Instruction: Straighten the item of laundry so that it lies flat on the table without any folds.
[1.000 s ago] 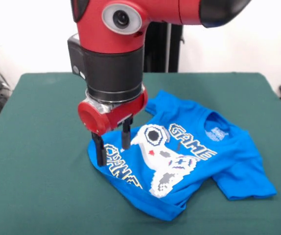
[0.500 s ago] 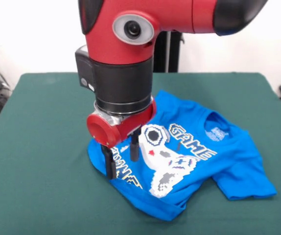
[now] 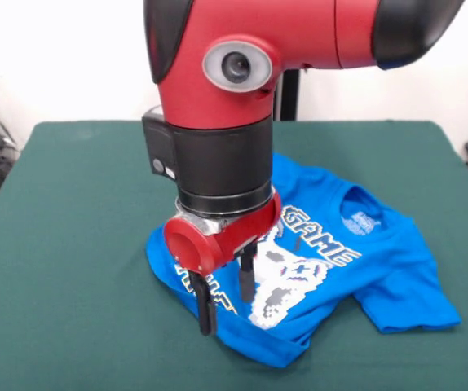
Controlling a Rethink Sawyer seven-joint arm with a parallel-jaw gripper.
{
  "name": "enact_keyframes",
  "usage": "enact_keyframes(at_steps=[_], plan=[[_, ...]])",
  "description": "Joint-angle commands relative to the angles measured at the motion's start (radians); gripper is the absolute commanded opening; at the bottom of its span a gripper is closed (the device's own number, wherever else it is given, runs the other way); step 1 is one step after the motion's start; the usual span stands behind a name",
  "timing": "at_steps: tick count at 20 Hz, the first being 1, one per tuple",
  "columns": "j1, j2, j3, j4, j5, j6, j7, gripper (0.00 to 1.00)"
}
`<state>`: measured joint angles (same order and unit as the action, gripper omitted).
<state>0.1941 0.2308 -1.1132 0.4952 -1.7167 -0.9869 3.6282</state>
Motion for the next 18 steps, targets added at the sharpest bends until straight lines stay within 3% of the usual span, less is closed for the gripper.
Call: enact_keyframes(at_steps=[1, 10, 18], plan=[[-0.017, 0.070, 0.122, -0.058, 0.070, 0.080, -0.123, 1.00], [-0.036, 0.100, 0.094, -0.103, 0.055, 0.043, -0.079, 1.00], [-0.080, 0.152, 0.042, -0.214, 0.026, -0.044, 0.020, 1.00]])
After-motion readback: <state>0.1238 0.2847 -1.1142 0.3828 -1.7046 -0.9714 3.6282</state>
